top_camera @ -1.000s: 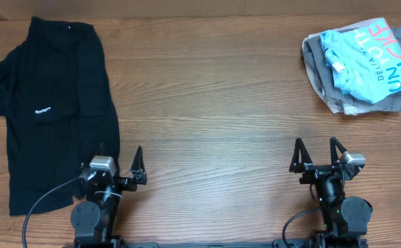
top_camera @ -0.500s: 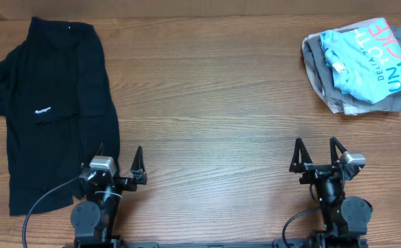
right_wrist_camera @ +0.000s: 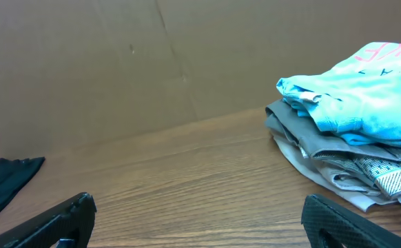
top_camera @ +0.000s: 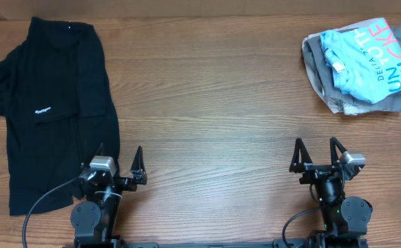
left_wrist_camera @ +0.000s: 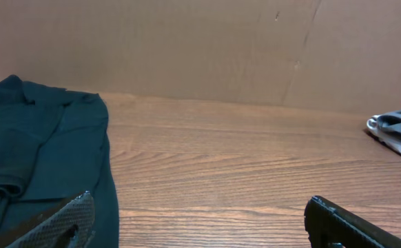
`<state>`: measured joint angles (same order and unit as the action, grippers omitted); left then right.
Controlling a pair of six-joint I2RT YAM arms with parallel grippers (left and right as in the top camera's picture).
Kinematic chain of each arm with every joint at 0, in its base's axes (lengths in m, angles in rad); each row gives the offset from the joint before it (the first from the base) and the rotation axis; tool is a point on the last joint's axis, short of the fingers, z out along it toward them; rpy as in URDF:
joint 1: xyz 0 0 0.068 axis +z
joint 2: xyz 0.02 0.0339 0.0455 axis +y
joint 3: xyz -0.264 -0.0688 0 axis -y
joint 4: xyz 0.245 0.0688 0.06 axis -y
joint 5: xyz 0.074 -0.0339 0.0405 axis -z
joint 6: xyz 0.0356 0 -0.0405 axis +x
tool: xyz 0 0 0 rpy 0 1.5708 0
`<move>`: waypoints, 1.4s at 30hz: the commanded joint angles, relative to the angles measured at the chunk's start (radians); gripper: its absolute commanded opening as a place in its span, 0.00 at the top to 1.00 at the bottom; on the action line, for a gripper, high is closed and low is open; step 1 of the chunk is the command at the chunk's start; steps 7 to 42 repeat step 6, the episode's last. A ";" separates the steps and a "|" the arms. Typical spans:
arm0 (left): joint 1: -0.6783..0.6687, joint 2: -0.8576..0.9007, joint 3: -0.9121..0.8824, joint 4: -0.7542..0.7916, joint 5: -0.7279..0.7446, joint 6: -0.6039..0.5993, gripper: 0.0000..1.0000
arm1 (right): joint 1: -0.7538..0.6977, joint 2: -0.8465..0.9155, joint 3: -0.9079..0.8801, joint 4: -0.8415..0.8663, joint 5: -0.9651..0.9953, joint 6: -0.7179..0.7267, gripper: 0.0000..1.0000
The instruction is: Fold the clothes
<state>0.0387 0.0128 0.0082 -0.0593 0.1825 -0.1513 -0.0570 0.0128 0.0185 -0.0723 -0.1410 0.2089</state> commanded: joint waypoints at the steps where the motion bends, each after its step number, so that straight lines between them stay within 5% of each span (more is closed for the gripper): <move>1: 0.002 -0.009 -0.003 0.000 -0.010 -0.006 0.00 | 0.002 -0.010 -0.011 0.004 0.009 0.002 0.00; 42: 0.002 -0.009 -0.003 -0.001 -0.010 -0.006 0.00 | 0.002 -0.010 -0.011 0.004 0.009 0.002 0.00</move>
